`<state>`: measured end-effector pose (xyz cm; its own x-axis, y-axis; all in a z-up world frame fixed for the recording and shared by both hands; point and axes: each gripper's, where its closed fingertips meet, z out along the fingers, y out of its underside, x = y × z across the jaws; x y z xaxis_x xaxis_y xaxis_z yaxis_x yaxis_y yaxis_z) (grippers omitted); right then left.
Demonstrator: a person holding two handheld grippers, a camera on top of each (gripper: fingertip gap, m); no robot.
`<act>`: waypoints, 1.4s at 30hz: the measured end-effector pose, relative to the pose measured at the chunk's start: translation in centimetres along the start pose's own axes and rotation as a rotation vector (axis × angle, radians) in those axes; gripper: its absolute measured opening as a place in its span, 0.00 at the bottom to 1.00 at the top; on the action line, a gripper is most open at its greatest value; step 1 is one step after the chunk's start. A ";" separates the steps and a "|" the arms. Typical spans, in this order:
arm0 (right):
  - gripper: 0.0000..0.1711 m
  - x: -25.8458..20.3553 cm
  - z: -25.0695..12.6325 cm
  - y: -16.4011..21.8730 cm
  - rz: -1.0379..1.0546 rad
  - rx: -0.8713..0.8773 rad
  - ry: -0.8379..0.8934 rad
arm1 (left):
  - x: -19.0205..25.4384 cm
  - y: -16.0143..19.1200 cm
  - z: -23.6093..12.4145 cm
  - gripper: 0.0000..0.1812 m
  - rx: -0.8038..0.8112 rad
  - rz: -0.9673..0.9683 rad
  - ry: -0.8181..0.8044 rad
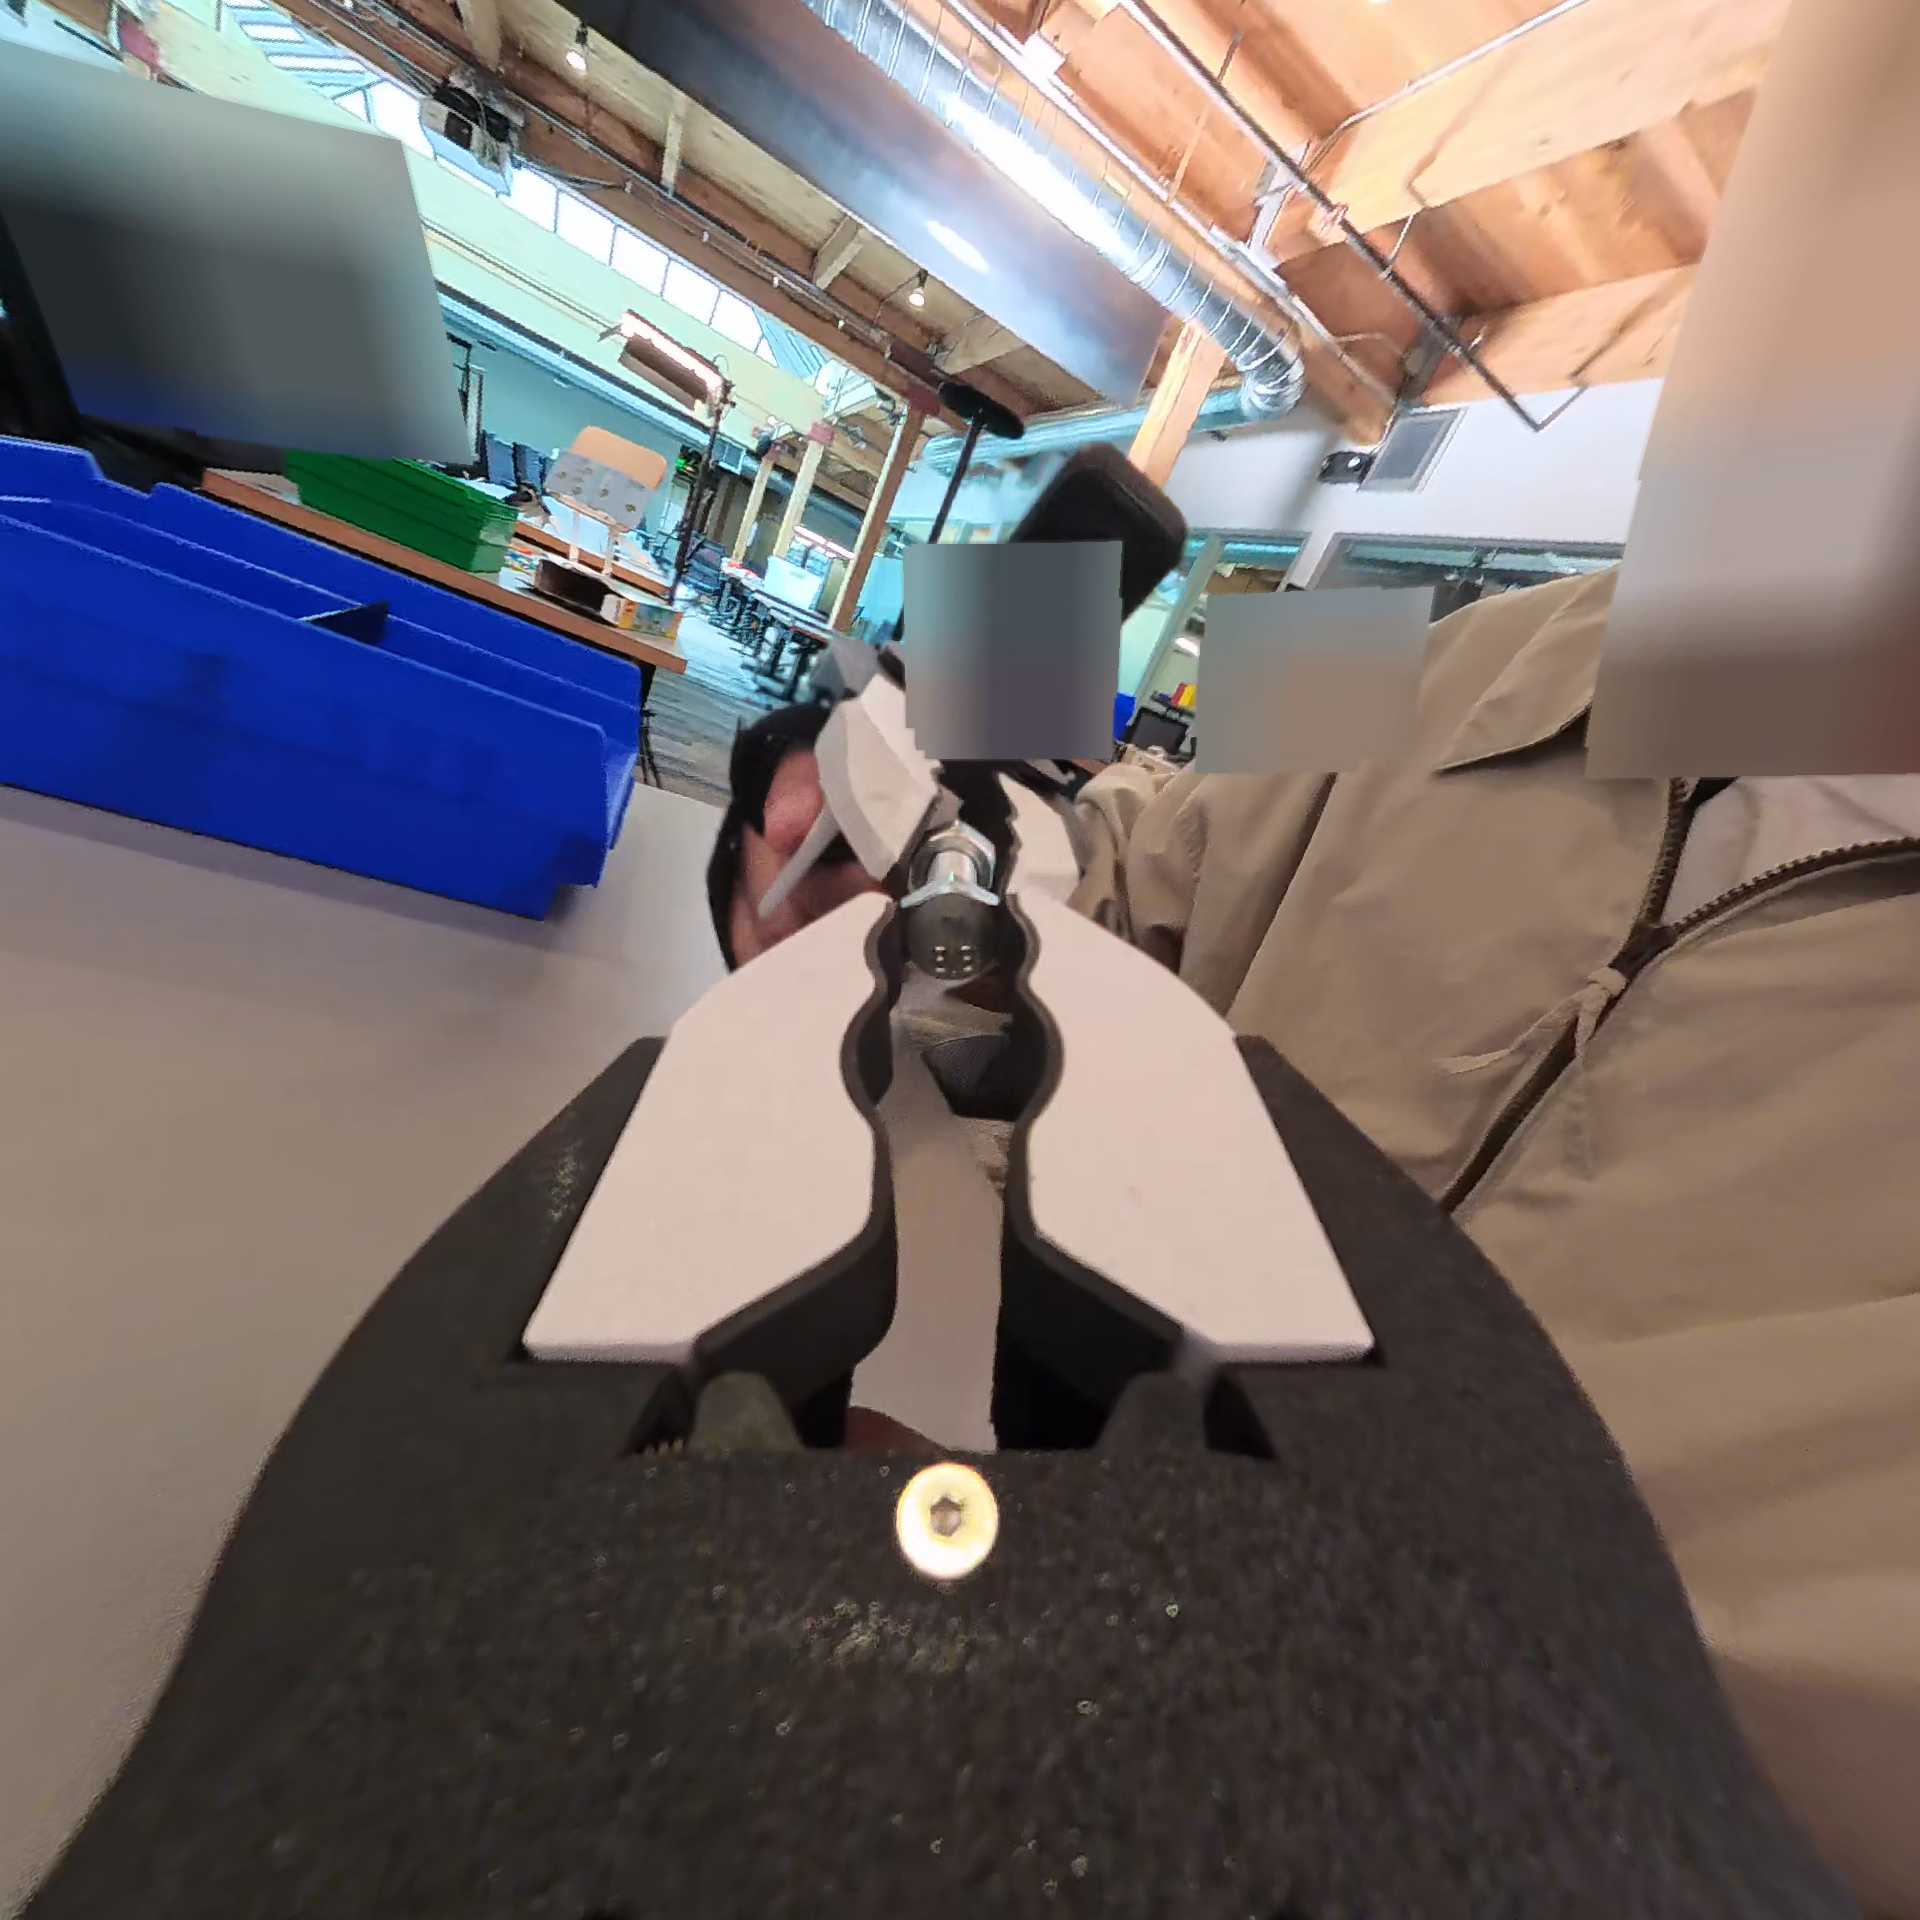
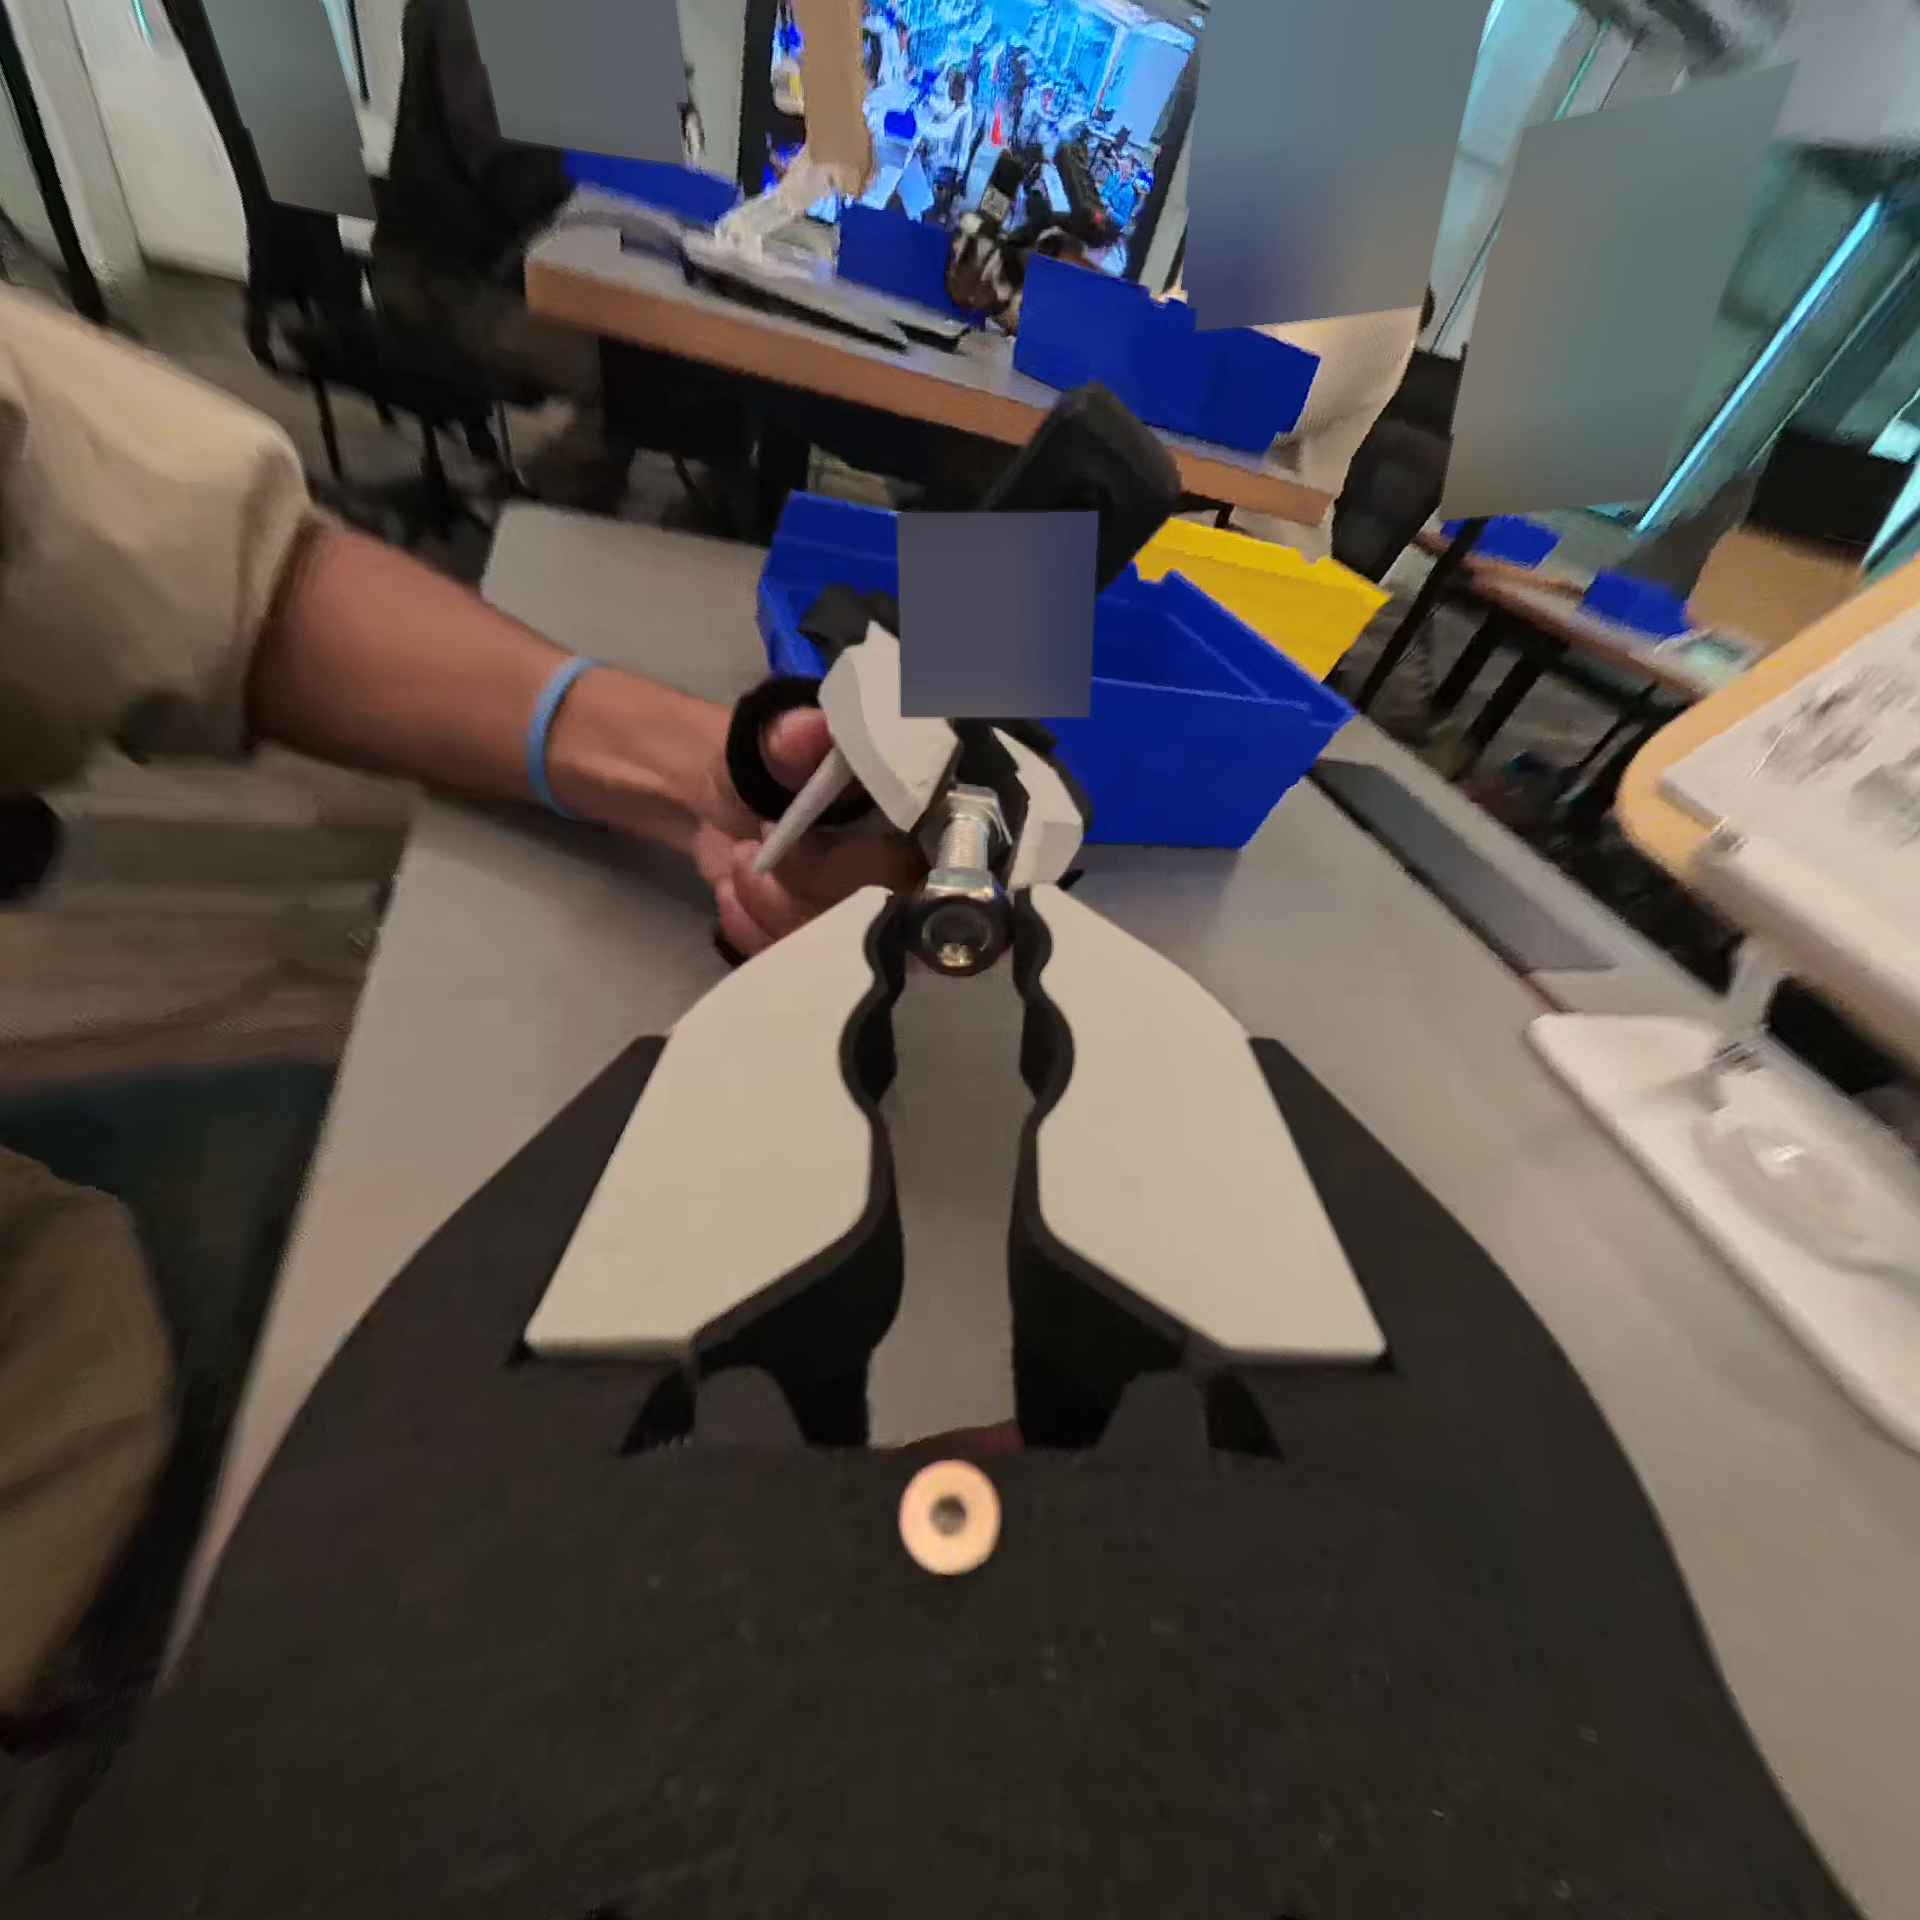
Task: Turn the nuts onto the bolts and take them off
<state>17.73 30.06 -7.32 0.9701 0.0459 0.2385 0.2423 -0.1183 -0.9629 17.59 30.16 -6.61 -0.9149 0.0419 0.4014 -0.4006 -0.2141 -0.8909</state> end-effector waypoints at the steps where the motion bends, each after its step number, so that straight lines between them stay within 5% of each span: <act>1: 0.12 0.0 0.0 -0.1 -0.079 -0.011 0.011 | 0.1 0.0 0.0 0.10 0.003 -0.016 0.015; 11: 0.12 -0.6 0.1 -1.1 -0.814 -0.030 0.116 | 1.2 -0.2 -0.1 0.09 0.044 -0.134 0.150; 14: 0.12 -0.4 0.1 -1.1 -0.851 -0.023 0.098 | 0.9 -0.3 -0.2 0.09 0.054 -0.147 0.145; 18: 0.12 -0.2 0.3 -1.1 -0.663 -0.004 0.071 | 0.7 -0.5 -0.3 0.09 0.058 -0.123 0.121; 23: 0.28 -0.4 0.2 -1.5 -0.264 0.075 0.007 | 0.5 -1.0 -0.5 0.09 0.063 -0.073 0.074; 29: 0.37 0.7 0.1 -0.7 0.670 0.205 -0.097 | -0.3 -0.5 -0.6 0.09 -0.035 0.138 -0.107; 36: 0.28 -0.2 0.5 0.0 1.341 0.338 -0.293 | -0.6 0.1 -0.6 0.10 -0.103 0.227 -0.170; 42: 0.11 0.0 0.7 0.5 1.531 0.362 -0.351 | -0.9 1.4 0.0 0.10 -0.185 0.290 -0.204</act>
<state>17.85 30.67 -7.84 0.2216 0.3306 -0.9174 -0.9682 -0.0377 -0.2474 17.88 29.82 -8.22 -0.9704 -0.1927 0.1453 -0.1465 -0.0085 -0.9892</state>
